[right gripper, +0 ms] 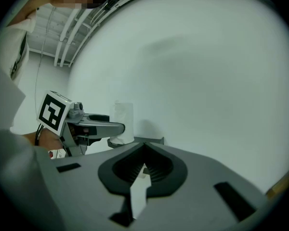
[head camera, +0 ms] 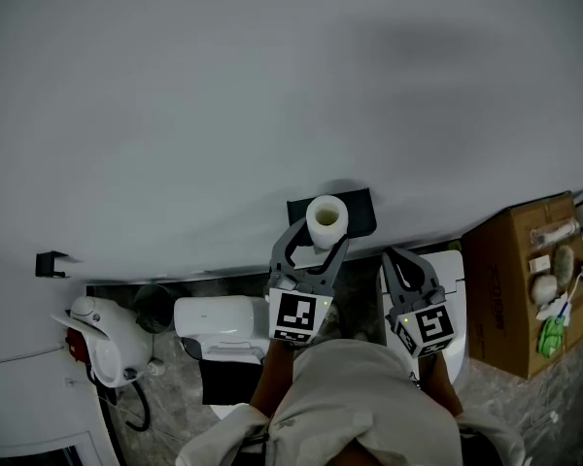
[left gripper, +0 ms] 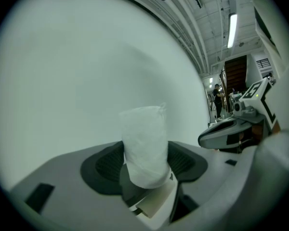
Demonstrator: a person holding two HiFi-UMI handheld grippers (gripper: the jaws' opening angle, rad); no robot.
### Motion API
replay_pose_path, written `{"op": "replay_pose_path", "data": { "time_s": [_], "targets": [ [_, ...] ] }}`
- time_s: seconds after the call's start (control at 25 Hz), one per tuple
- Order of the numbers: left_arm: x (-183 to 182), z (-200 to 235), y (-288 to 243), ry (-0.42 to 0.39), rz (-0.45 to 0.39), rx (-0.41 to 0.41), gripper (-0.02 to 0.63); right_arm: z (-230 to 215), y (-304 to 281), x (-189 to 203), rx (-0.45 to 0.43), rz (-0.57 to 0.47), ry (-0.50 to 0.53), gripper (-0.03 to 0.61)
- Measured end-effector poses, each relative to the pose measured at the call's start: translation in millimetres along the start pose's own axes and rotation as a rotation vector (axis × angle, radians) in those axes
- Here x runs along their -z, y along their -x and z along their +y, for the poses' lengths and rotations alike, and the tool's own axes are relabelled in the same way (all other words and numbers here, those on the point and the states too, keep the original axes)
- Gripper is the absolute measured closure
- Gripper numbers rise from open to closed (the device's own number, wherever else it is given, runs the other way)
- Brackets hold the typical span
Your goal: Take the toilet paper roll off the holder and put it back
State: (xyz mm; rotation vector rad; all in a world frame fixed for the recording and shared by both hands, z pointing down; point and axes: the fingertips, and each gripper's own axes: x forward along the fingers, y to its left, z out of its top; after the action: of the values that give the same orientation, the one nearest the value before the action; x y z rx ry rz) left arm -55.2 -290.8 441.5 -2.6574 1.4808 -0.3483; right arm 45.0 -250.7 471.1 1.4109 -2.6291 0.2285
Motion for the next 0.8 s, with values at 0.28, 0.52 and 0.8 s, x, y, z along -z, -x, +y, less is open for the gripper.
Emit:
{"op": "replay_pose_path", "data": {
  "time_s": [0.28, 0.52, 0.8],
  "targets": [
    [10, 3, -17, 0.000, 0.037, -0.003, 0.326, -8, -7, 3, 0.011, 0.013, -0.009, 0.583],
    [13, 7, -24, -0.007, 0.059, -0.022, 0.325, -10, -8, 4, 0.016, 0.035, -0.010, 0.583],
    [19, 8, -22, -0.044, 0.064, -0.064, 0.324, -6, -11, 7, 0.013, 0.020, -0.012, 0.583]
  ]
}}
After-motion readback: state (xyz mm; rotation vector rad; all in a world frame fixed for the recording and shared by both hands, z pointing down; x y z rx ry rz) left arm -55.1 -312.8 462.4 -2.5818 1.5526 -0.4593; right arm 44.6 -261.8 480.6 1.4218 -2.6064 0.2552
